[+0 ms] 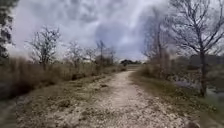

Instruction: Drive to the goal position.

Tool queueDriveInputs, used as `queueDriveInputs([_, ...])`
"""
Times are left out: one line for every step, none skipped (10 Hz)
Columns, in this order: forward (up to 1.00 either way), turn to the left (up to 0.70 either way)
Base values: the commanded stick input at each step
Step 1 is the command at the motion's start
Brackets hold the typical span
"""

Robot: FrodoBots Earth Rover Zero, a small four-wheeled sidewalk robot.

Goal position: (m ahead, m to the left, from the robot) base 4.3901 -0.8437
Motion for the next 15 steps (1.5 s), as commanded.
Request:
queueDriveInputs([0.7,0.0])
queueDriveInputs([0.7,0.0])
queueDriveInputs([0.7,0.0])
queueDriveInputs([0.7,0.0])
queueDriveInputs([0.7,0.0])
queueDriveInputs([0.7,0.0])
queueDriveInputs([0.7,0.0])
queueDriveInputs([0.7,0.0])
queueDriveInputs([0.7,0.22])
queueDriveInputs([0.7,0.35])
queueDriveInputs([0.7,0.35])
queueDriveInputs([0.7,0.35])
queueDriveInputs([0.7,0.35])
queueDriveInputs([0.7,0.35])
queueDriveInputs([0.7,0.33])
